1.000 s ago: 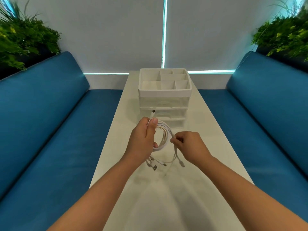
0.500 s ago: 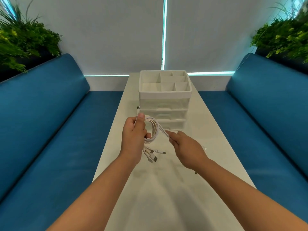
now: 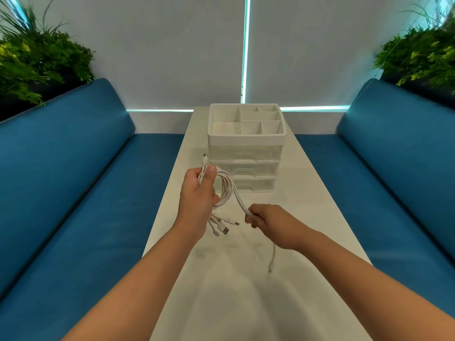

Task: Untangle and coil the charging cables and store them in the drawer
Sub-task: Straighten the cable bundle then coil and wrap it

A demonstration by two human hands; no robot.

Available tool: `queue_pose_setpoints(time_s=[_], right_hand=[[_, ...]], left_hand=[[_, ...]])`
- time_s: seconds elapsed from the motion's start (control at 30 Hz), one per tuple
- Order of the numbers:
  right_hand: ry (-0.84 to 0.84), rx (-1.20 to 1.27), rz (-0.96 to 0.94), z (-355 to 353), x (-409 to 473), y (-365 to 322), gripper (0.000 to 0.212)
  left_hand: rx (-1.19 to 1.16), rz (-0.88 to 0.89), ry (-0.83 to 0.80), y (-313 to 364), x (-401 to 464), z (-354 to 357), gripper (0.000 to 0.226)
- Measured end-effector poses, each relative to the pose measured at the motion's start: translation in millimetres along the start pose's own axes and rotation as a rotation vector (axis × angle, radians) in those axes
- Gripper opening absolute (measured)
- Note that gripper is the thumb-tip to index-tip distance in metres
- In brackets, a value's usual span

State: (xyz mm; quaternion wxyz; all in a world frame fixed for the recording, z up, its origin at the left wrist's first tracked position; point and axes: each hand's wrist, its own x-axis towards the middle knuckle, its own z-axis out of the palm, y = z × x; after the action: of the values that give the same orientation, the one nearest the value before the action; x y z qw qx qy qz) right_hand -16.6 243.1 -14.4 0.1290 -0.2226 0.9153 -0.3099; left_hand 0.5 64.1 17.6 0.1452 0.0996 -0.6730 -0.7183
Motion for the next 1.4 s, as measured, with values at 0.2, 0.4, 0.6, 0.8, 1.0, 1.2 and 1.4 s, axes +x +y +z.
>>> queue_pose_setpoints(time_s=[0.2, 0.4, 0.6, 0.8, 1.0, 1.2, 1.4], right_hand=[[-0.100, -0.105, 0.150, -18.9, 6.3, -1.5, 0.026], [0.089, 0.206, 0.227, -17.4, 3.4, -1.4, 0.030], [0.108, -0.172, 0.237, -5.0, 5.6, -1.1, 0.034], [0.158, 0.023, 0.249, -12.3, 6.5, -0.1, 0.027], [0.028, -0.366, 0.216, -7.6, 2.5, -8.9, 0.028], [-0.091, -0.548, 0.101, 3.1, 1.0, -22.5, 0.019], [-0.026, -0.655, 0.057, 13.6, -3.3, -17.7, 0.039]], left_hand=[[0.008, 0.016, -0.069, -3.3, -6.0, 7.5, 0.028], [-0.118, -0.026, -0.034, -2.1, -6.7, 12.3, 0.023], [-0.157, -0.078, 0.030, -8.6, -9.0, 11.7, 0.028], [-0.108, -0.048, 0.040, -14.0, -8.3, 7.5, 0.029], [-0.045, 0.023, 0.036, -19.0, -8.5, 6.8, 0.024], [0.019, 0.012, 0.053, -19.5, -8.9, 9.3, 0.027], [-0.152, -0.108, 0.095, -13.4, -6.4, 4.1, 0.023]])
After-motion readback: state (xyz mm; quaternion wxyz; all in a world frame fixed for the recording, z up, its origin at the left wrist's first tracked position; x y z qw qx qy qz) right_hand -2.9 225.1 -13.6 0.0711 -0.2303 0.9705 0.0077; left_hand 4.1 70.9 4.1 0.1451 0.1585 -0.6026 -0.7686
